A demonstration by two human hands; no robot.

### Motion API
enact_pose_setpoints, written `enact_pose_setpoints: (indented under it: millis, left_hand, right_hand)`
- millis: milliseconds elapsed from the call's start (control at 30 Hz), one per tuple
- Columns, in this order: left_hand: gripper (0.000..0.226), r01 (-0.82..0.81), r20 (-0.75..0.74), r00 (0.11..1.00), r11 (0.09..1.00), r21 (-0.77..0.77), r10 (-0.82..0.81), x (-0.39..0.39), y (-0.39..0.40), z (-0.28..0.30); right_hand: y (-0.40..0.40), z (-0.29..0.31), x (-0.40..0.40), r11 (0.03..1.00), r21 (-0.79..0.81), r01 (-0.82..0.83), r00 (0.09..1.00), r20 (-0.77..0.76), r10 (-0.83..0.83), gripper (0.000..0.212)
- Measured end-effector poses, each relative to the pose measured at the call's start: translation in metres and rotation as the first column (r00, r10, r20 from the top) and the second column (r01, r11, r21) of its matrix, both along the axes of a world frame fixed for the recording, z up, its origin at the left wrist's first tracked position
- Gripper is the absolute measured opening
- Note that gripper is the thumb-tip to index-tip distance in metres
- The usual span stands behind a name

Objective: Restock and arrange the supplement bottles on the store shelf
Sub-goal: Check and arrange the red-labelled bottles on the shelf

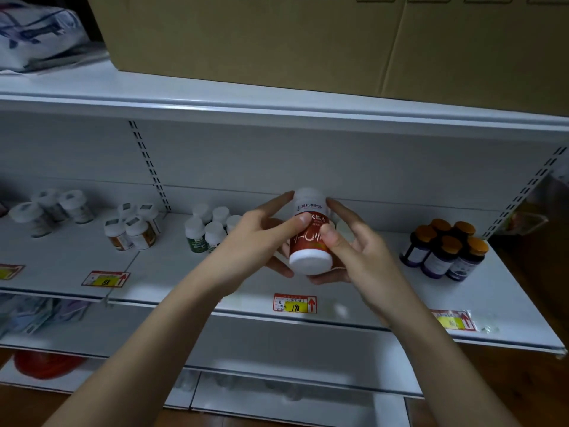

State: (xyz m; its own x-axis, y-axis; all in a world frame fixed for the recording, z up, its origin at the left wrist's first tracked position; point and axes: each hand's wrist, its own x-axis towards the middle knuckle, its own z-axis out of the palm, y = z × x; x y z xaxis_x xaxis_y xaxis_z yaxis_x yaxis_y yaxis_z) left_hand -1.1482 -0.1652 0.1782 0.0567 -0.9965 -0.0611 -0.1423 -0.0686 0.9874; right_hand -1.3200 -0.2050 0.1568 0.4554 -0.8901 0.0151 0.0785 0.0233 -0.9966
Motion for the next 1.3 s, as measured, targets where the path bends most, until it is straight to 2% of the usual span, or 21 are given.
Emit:
enact_pose_setpoints:
  millis: [133, 233, 300, 533, 733, 867, 933, 1067, 1200, 1300]
  left_hand:
    - [0.037, -0.044, -0.006, 0.999, 0.997, 0.065, 0.044, 0.0, -0.002, 0.004]
    - [0.046, -0.041, -0.028, 0.999, 0.992, 0.12, 0.045, 0.002, -0.004, 0.005]
    - [0.052, -0.048, -0.034, 0.998, 0.988, 0.148, 0.054, 0.004, -0.006, 0.007]
    - [0.048, -0.033, -0.042, 0.998, 0.987, 0.16, 0.04, 0.009, -0.008, 0.01]
    - [0.048, -0.031, -0.04, 0.998, 0.987, 0.155, 0.037, 0.012, -0.007, 0.011]
    - [0.039, -0.03, -0.021, 0.999, 0.992, 0.121, 0.033, 0.015, -0.006, 0.011]
    - [0.033, -0.045, -0.023, 0.999, 0.996, 0.083, 0.047, 0.017, -0.007, 0.011]
    - [0.058, -0.025, -0.028, 0.999, 1.0, 0.011, 0.025, 0.025, -0.008, 0.007]
    - [0.08, 0.009, -0.024, 1.0, 0.999, -0.05, -0.011, 0.03, -0.008, 0.003]
    - [0.088, 0.012, 0.033, 0.999, 0.997, -0.076, -0.01, 0.034, -0.009, -0.003]
  right_hand:
    - [0.002, 0.007, 0.008, 0.997, 0.039, 0.062, 0.996, -0.069, -0.059, 0.066]
    - [0.002, 0.013, 0.012, 0.994, 0.073, 0.076, 0.994, -0.084, -0.07, 0.045]
    - [0.001, 0.016, 0.014, 0.994, 0.083, 0.076, 0.993, -0.095, -0.068, 0.046]
    - [0.0, 0.015, 0.02, 0.992, 0.094, 0.089, 0.991, -0.113, -0.078, 0.052]
    - [0.001, 0.018, 0.022, 0.993, 0.08, 0.092, 0.991, -0.108, -0.083, 0.047]
    - [0.001, 0.016, 0.023, 0.995, 0.042, 0.093, 0.986, -0.141, -0.086, 0.037]
    - [0.0, 0.013, 0.023, 0.995, 0.01, 0.096, 0.98, -0.175, -0.093, 0.042]
    - [0.001, 0.003, 0.024, 0.993, -0.057, 0.102, 0.971, -0.209, -0.112, 0.048]
    - [-0.001, -0.007, 0.024, 0.993, -0.108, 0.045, 0.992, -0.111, -0.057, 0.027]
    - [-0.006, -0.017, 0.024, 0.985, -0.171, 0.012, 0.997, -0.072, -0.025, 0.038]
